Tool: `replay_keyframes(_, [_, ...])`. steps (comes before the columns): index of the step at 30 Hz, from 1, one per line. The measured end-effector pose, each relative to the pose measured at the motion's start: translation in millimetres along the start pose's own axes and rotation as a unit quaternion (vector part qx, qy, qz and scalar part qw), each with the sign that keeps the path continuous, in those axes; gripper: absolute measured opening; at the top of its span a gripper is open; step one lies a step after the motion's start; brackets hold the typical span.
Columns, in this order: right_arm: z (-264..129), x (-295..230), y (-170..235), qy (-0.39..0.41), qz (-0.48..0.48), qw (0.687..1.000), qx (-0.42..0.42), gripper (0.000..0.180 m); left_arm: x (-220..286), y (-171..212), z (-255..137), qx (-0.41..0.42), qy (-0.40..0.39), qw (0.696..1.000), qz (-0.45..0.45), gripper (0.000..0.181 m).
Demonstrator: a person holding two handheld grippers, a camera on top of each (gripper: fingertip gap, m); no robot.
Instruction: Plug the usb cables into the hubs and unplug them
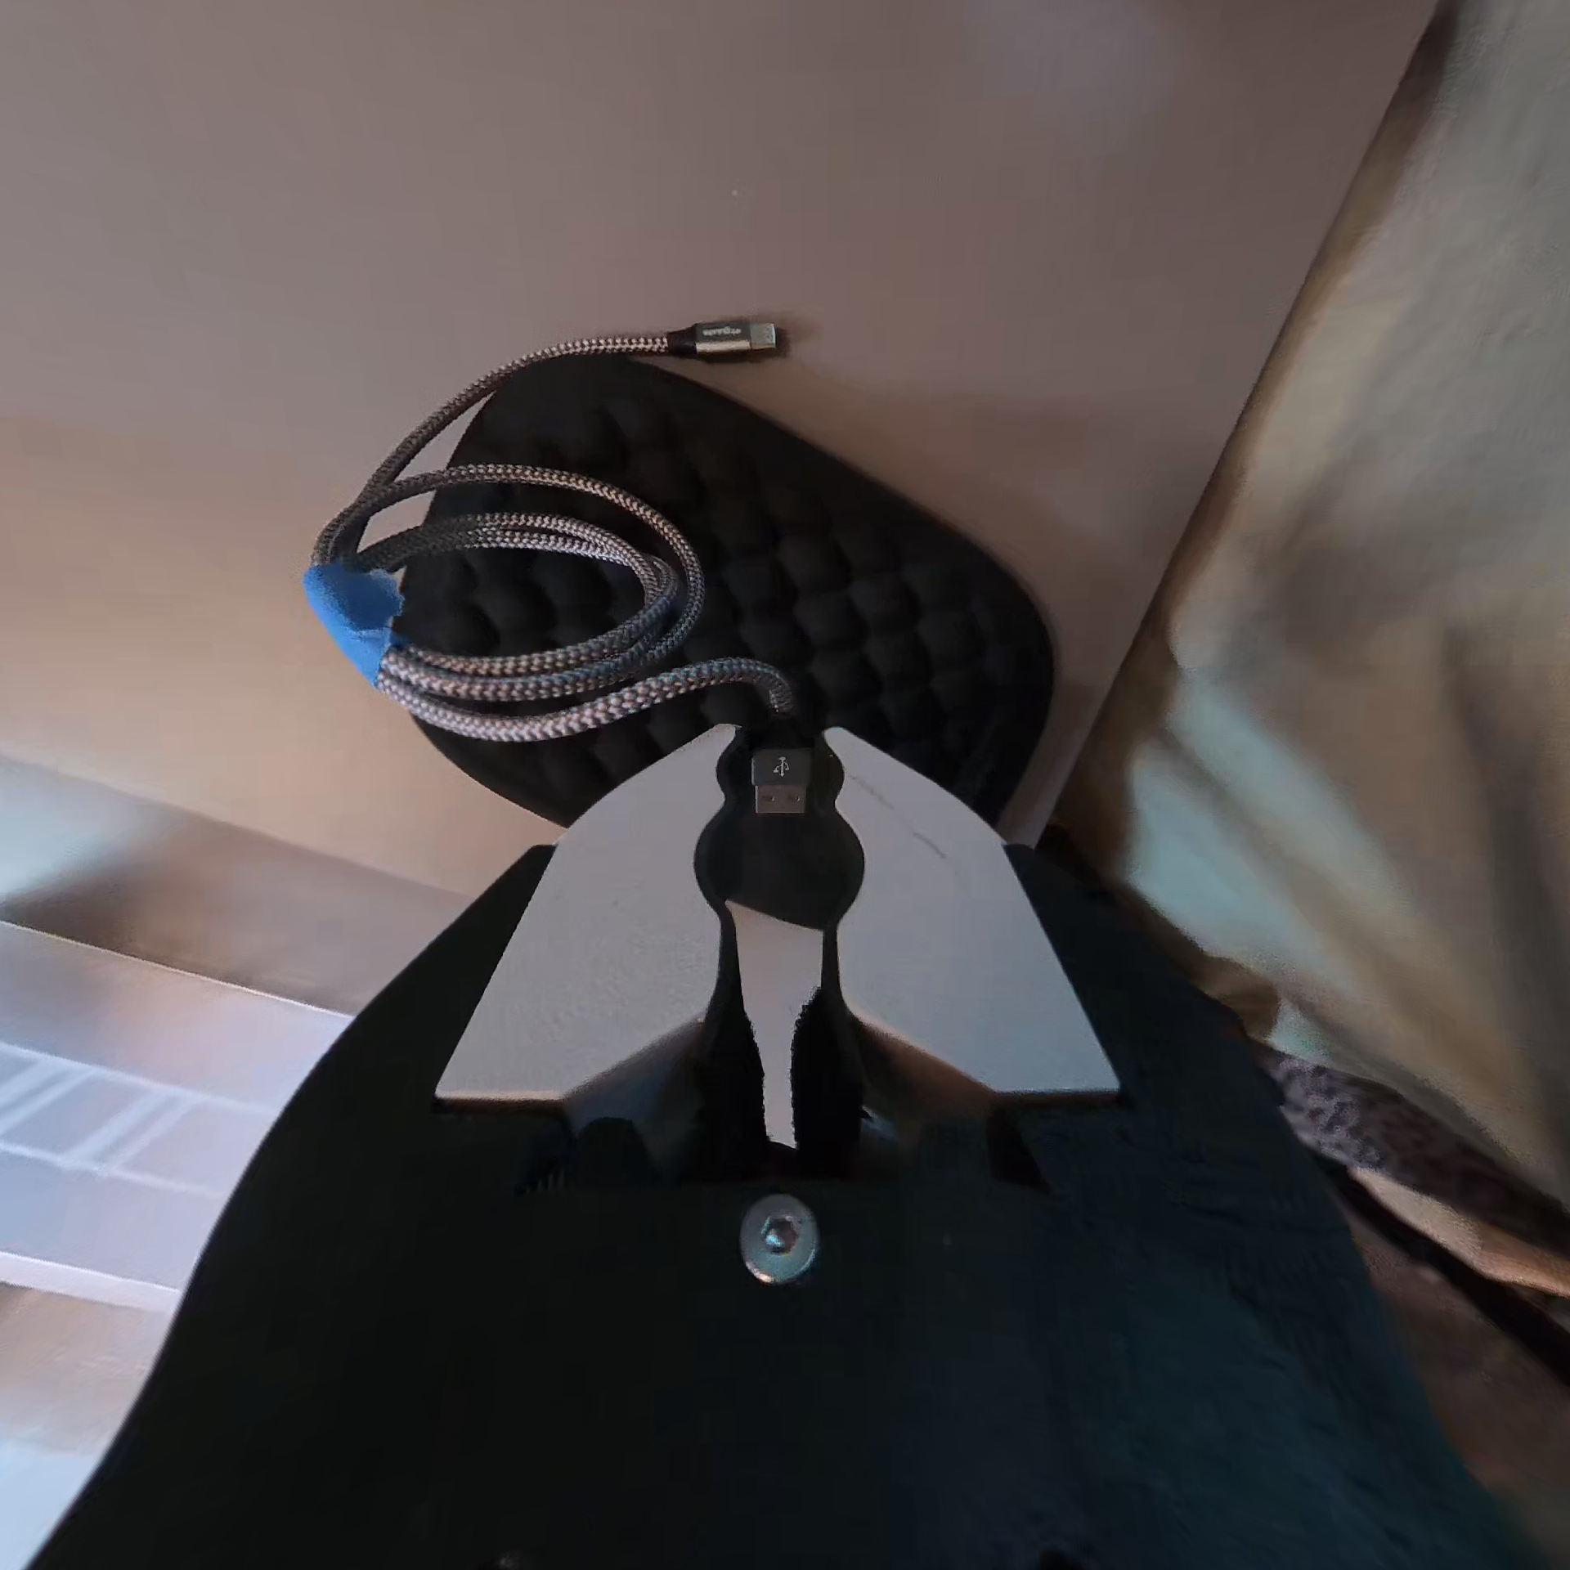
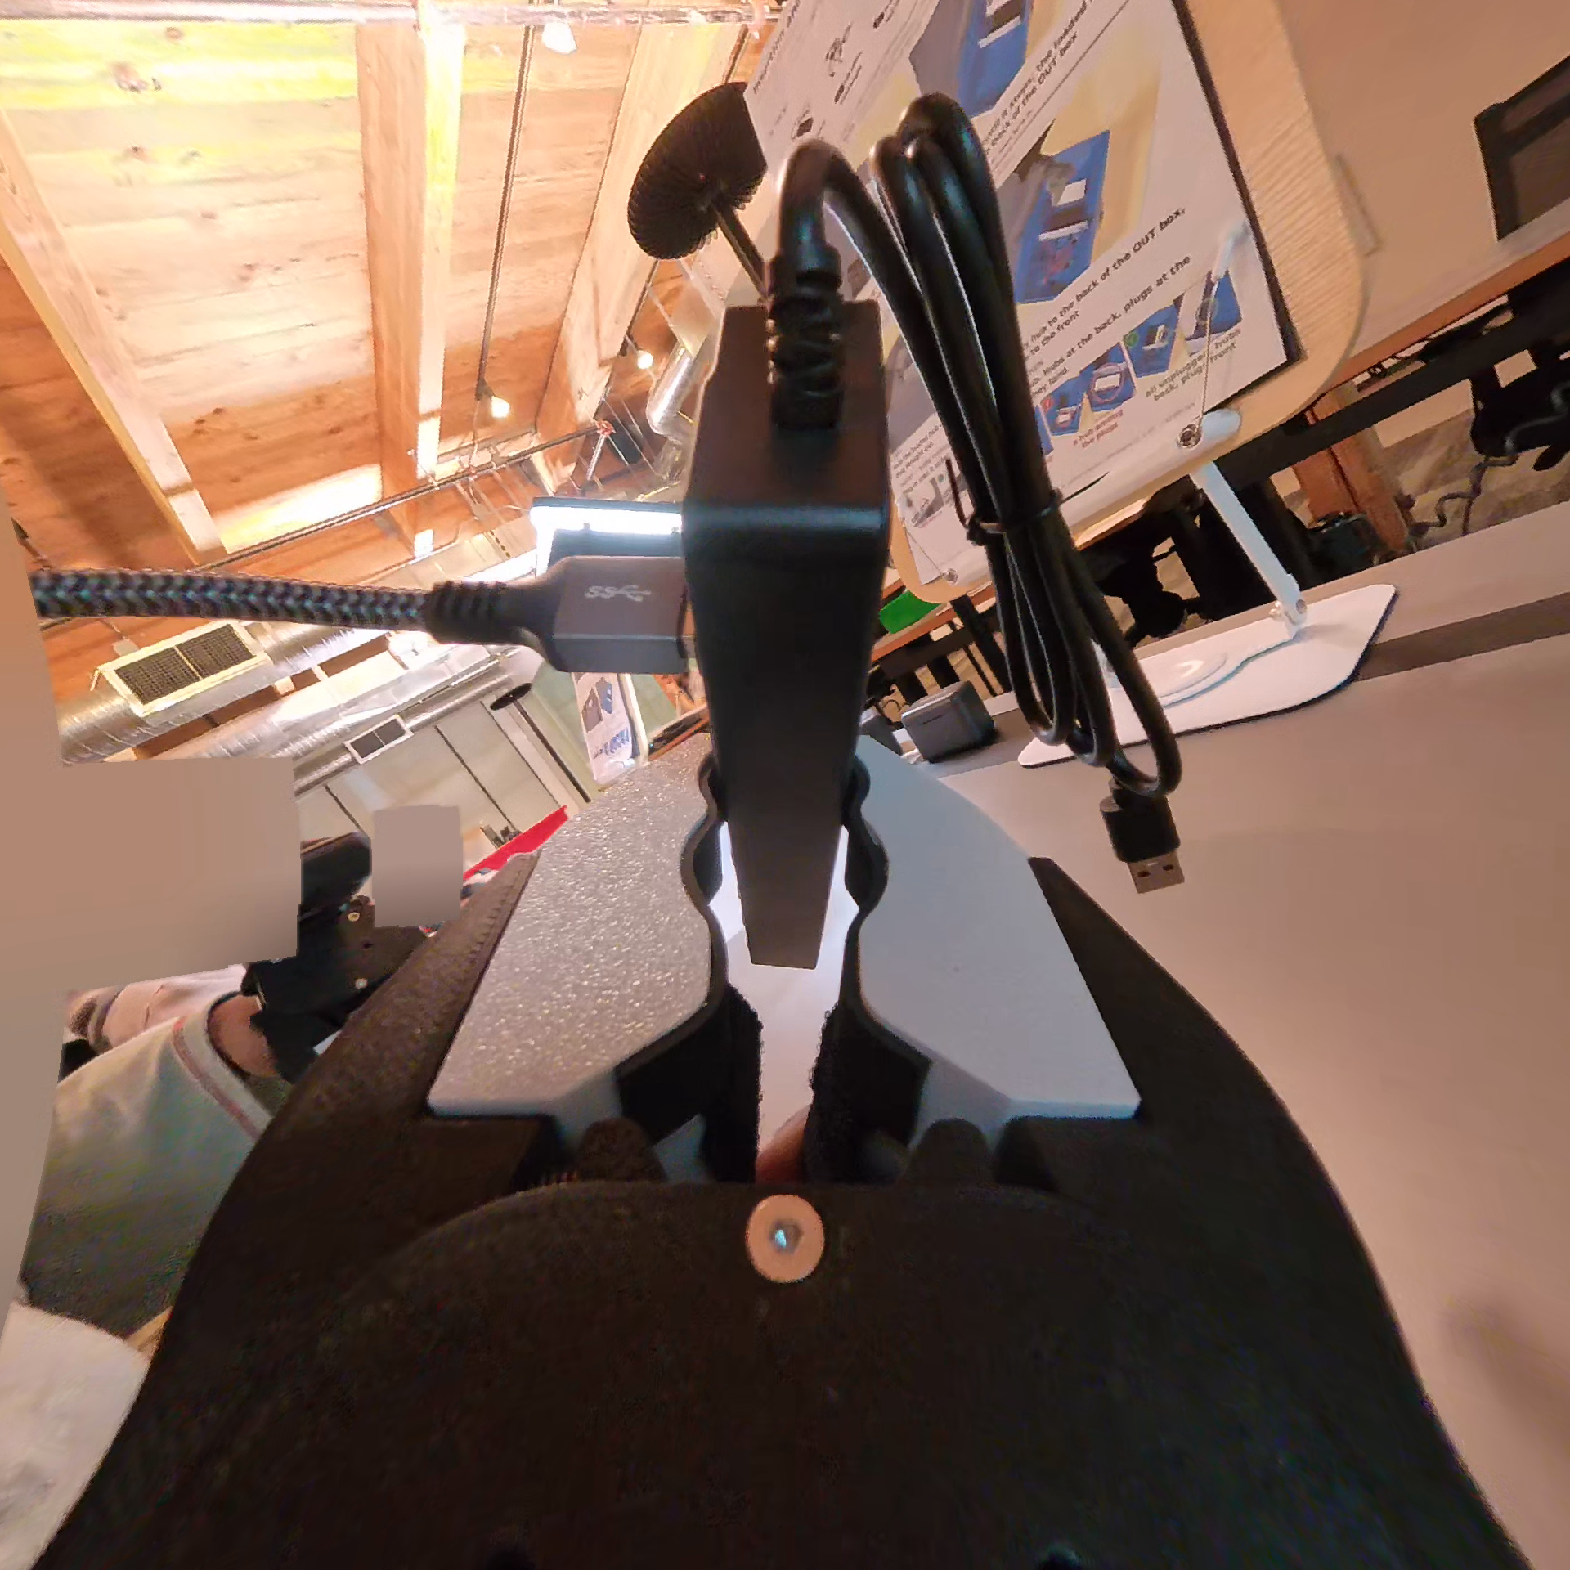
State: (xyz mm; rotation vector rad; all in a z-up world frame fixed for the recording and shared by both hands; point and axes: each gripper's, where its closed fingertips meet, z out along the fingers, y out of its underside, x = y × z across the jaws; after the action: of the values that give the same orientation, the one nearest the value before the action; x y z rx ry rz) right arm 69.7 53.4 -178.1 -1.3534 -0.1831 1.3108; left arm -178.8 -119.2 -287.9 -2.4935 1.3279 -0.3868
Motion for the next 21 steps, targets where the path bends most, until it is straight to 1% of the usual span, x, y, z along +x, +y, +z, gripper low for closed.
replay_keyframes(1, [-1, 1, -1, 0.002, -0.002, 1.000, -0.001, 0.025, -1, 3, 0, -0.016, -0.011, 0.999, 0.029, 0.014])
replay_keyframes(2, [-2, 1, -2, 0.003, -0.005, 1.000, 0.000, 0.025, -10, 9, -2, -0.047, -0.048, 0.996, 0.061, 0.014])
replay_keyframes(3, [-4, 2, -3, 0.005, -0.007, 1.000, 0.001, 0.025, -26, 16, -10, -0.091, -0.108, 0.985, 0.096, 0.014])
replay_keyframes(4, [-5, 3, -4, 0.006, -0.008, 1.000, 0.004, 0.025, -46, 21, -23, -0.138, -0.180, 0.964, 0.141, 0.014])
replay_keyframes(5, [-5, 3, -5, 0.007, -0.009, 1.000, 0.006, 0.025, -66, 19, -40, -0.176, -0.251, 0.932, 0.193, 0.014])
replay_keyframes(6, [-5, 3, -5, 0.006, -0.009, 1.000, 0.008, 0.025, -81, 12, -56, -0.203, -0.304, 0.899, 0.241, 0.014])
replay_keyframes(7, [-4, 2, -6, 0.004, -0.008, 1.000, 0.011, 0.025, -89, 0, -67, -0.210, -0.340, 0.872, 0.282, 0.014])
replay_keyframes(9, [-3, 0, -7, 0.001, -0.009, 1.000, 0.016, 0.025, -96, -37, -81, -0.170, -0.395, 0.825, 0.366, 0.014])
replay_keyframes(10, [-3, -2, -8, -0.001, -0.011, 1.000, 0.017, 0.025, -94, -54, -86, -0.148, -0.413, 0.796, 0.416, 0.014])
replay_keyframes(12, [-6, -5, -8, -0.001, -0.016, 1.000, 0.018, 0.025, -91, -83, -97, -0.114, -0.454, 0.724, 0.507, 0.014])
replay_keyframes(14, [-7, -5, -10, 0.001, -0.023, 1.000, 0.016, 0.025, -92, -102, -115, -0.093, -0.487, 0.668, 0.555, 0.014])
replay_keyframes(15, [-8, -4, -12, 0.002, -0.025, 1.000, 0.016, 0.025, -93, -108, -127, -0.085, -0.498, 0.648, 0.570, 0.014])
replay_keyframes(16, [-8, -4, -13, 0.002, -0.027, 0.999, 0.017, 0.025, -93, -114, -138, -0.074, -0.503, 0.635, 0.582, 0.014])
replay_keyframes(18, [-9, -4, -16, 0.002, -0.028, 0.999, 0.024, 0.025, -88, -121, -155, -0.057, -0.496, 0.615, 0.610, 0.014])
replay_keyframes(21, [-13, -7, -17, -0.001, -0.026, 0.999, 0.030, 0.025, -77, -121, -171, -0.064, -0.470, 0.575, 0.666, 0.014])
